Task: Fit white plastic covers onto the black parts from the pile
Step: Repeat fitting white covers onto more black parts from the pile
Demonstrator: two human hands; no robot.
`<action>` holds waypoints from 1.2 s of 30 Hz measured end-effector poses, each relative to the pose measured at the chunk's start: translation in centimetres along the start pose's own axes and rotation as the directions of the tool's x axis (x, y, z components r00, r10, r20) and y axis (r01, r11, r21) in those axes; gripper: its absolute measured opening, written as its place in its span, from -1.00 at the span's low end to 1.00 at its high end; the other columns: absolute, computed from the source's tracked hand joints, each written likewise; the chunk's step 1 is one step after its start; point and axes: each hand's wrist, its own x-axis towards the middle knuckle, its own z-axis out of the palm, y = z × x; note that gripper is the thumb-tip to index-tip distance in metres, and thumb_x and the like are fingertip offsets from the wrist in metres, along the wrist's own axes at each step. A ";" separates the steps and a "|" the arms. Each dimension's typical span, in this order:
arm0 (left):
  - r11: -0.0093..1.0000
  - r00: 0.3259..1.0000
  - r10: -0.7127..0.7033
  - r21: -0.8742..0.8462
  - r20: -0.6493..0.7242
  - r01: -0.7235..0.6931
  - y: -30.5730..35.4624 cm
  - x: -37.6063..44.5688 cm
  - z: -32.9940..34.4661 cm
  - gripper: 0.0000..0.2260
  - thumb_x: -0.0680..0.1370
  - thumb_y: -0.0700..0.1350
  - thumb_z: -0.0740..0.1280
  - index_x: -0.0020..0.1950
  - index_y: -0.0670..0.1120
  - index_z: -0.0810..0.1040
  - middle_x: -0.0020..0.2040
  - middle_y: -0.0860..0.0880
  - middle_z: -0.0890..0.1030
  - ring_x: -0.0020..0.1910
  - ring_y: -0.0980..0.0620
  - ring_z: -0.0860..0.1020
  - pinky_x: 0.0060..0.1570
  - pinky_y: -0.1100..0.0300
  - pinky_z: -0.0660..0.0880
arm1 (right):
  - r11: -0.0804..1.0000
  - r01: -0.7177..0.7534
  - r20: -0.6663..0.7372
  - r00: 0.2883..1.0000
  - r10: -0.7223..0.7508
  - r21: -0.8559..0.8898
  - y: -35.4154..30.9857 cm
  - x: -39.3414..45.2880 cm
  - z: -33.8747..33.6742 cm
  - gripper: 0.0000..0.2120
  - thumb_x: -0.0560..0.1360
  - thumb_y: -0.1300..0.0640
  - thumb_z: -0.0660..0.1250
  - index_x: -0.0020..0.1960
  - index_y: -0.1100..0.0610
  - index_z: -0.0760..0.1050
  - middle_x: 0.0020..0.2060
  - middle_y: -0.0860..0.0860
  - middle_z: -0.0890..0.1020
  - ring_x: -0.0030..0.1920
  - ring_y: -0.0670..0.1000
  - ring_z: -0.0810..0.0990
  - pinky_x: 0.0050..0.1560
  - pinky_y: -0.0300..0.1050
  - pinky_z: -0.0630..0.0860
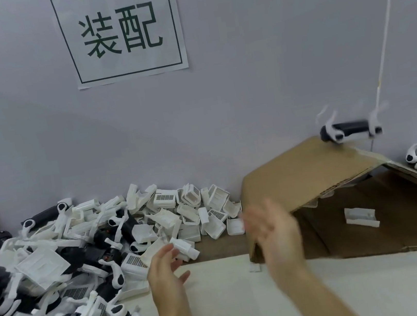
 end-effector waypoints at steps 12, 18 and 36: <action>0.958 0.995 -0.025 0.287 0.095 -0.003 -1.0 -0.9 -0.1 -0.73 0.58 -0.35 0.19 -0.12 -0.13 0.65 -0.23 -0.12 0.66 -0.28 -0.04 0.59 -0.21 0.16 0.50 | 0.671 0.084 0.209 0.972 0.108 -0.737 7.1 -2.6 -2.2 -0.70 0.58 0.35 0.24 -0.09 0.03 0.65 -0.31 0.02 0.70 -0.33 -0.08 0.66 -0.26 -0.22 0.58; 0.944 0.995 -0.015 0.330 0.103 -0.020 -0.9 -1.4 0.0 -0.73 0.58 -0.33 0.19 -0.12 -0.10 0.65 -0.24 -0.06 0.65 -0.26 0.01 0.58 -0.19 0.18 0.50 | 0.686 0.114 0.227 0.971 0.076 -0.718 7.3 -2.5 -2.4 -0.71 0.58 0.36 0.22 0.00 0.05 0.64 -0.32 0.03 0.69 -0.33 -0.06 0.67 -0.24 -0.21 0.60; -0.153 0.857 0.337 0.920 0.391 -0.360 9.5 9.0 3.7 -0.65 0.58 -0.02 0.28 0.29 -0.15 0.31 0.23 -0.19 0.41 0.19 -0.15 0.37 0.13 0.01 0.41 | 0.735 0.086 0.225 0.970 0.093 -0.672 7.1 -1.9 -2.7 -0.69 0.60 0.36 0.19 -0.06 0.08 0.64 -0.29 0.05 0.69 -0.33 -0.07 0.66 -0.28 -0.29 0.54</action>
